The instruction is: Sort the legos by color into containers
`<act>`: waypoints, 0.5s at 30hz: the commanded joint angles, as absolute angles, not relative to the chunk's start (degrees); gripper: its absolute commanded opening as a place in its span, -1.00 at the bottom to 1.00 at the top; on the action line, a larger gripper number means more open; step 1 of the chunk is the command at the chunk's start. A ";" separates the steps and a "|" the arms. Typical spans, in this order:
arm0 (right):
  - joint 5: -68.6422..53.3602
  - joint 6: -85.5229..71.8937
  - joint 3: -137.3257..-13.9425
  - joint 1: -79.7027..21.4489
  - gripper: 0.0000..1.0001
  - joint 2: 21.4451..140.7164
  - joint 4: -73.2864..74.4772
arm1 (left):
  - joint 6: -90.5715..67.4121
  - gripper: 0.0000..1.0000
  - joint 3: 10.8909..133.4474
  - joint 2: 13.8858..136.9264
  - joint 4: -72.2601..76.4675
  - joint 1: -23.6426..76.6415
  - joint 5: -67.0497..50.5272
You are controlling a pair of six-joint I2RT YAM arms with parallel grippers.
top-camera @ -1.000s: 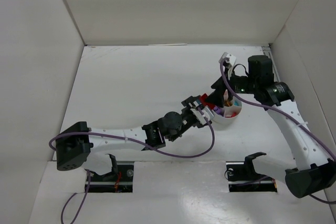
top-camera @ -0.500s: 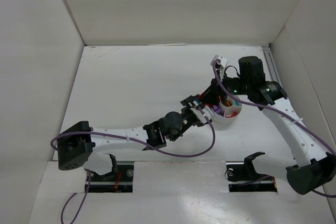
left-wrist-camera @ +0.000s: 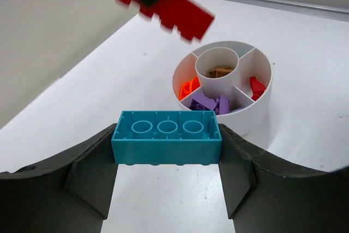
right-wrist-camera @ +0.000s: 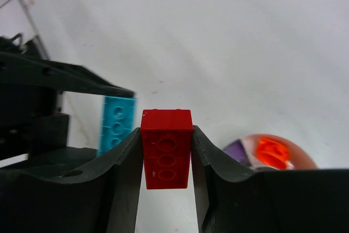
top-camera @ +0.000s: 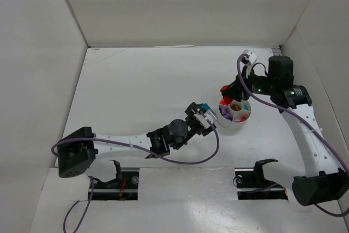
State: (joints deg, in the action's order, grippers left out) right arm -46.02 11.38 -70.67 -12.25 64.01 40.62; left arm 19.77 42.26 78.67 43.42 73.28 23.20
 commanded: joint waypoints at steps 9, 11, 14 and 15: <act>-44.41 23.28 -66.02 1.75 -0.61 57.14 34.28 | -3.13 -0.26 42.36 71.19 35.79 65.52 17.52; -40.54 24.60 -60.25 3.60 -0.61 52.85 30.95 | -8.24 -0.26 42.89 69.79 32.97 61.98 13.29; -33.50 22.69 -49.19 3.60 -0.61 44.08 22.53 | -11.87 -0.26 42.89 68.73 30.07 59.33 11.69; -32.44 22.07 -46.70 4.13 -0.61 41.86 20.41 | -12.82 -0.26 43.50 67.77 28.32 58.63 10.47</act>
